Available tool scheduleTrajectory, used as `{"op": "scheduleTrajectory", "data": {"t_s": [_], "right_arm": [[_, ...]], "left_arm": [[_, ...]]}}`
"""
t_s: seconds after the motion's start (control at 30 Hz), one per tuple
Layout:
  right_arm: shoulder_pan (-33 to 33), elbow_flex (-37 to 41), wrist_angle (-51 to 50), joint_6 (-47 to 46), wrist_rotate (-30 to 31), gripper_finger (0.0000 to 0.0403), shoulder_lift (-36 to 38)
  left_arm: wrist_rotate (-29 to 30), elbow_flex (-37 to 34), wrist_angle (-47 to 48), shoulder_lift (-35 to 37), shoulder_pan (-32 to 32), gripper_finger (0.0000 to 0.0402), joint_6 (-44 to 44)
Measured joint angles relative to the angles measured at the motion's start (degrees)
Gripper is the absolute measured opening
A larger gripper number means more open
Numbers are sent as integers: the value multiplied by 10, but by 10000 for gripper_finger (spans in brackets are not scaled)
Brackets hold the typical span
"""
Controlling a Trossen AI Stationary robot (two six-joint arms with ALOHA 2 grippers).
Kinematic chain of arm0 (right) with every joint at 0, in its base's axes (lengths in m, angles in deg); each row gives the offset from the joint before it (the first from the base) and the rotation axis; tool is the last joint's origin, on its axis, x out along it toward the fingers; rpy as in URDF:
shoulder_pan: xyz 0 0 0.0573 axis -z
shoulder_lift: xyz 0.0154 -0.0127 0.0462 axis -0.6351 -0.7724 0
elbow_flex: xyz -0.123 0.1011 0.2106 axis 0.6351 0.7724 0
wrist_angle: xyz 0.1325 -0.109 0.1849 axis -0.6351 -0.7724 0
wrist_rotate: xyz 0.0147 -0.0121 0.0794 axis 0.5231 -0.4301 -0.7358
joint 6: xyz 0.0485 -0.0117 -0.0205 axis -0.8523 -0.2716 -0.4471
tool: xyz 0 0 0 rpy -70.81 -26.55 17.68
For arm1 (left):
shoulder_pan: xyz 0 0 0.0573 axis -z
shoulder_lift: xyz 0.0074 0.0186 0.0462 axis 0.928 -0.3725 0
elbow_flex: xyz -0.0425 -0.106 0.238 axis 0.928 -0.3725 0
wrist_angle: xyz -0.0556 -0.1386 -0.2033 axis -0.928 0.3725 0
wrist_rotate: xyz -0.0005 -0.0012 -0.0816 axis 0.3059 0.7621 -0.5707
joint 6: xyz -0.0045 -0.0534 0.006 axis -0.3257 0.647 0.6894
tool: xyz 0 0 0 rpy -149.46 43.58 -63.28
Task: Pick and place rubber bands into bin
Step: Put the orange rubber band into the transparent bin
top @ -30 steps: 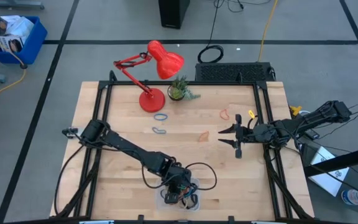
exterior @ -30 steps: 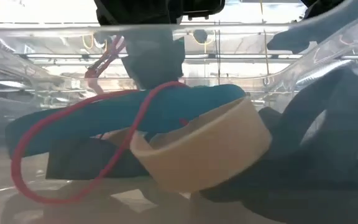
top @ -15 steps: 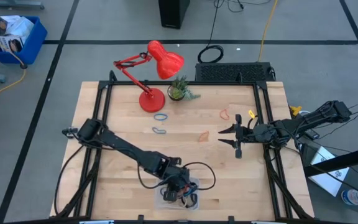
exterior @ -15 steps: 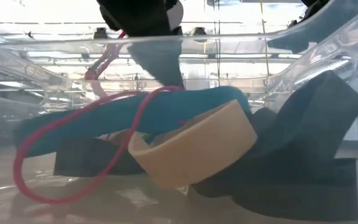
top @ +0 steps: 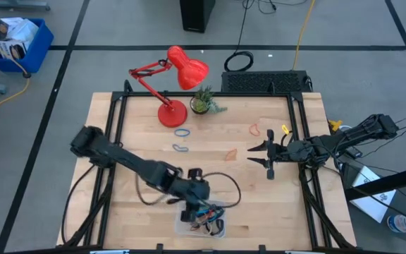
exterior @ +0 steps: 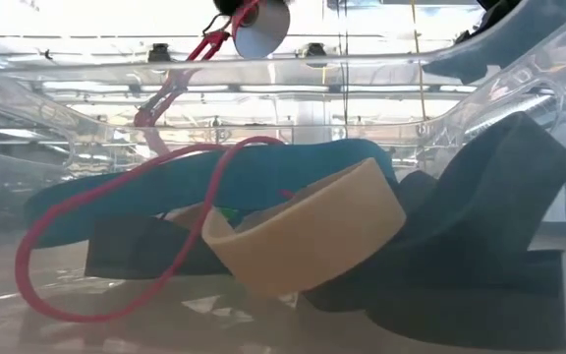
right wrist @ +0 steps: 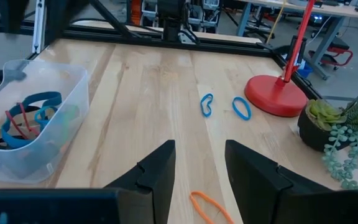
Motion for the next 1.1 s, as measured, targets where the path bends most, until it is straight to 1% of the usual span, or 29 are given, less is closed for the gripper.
{"op": "scheduleTrajectory", "data": {"t_s": [0.17, 0.27, 0.37, 0.47, 0.53, 0.67, 0.8, 0.9, 1.03, 1.1], "right_arm": [[0, 0, 8, 8, 0, 134, 0], [0, 0, 17, 9, -2, 134, 0], [0, 0, 24, 9, -3, 134, 0], [0, 0, 26, 13, -4, 134, 0], [0, 0, 29, 12, -4, 134, 0], [0, -12, 36, 16, -4, 134, -12], [15, -50, 19, 42, -4, 134, -51], [32, -93, -22, 59, -10, 134, -97], [67, -144, -77, 53, -66, 134, -170], [85, -154, -81, 44, -96, 134, -208]], "left_arm": [[10, 0, 9, 88, -10, 196, -44], [16, 0, 33, 136, -16, 196, -73], [37, -23, 43, 192, -19, 196, -78], [70, -86, 29, 258, -20, 196, -77], [84, -145, -10, 308, -21, 196, -71], [89, -276, -128, 417, -24, 196, -69], [93, -394, -239, 504, -24, 196, -68], [105, -459, -296, 551, -24, 196, -66], [130, -518, -343, 584, -24, 196, -63], [141, -538, -364, 591, -24, 196, -63]]}}
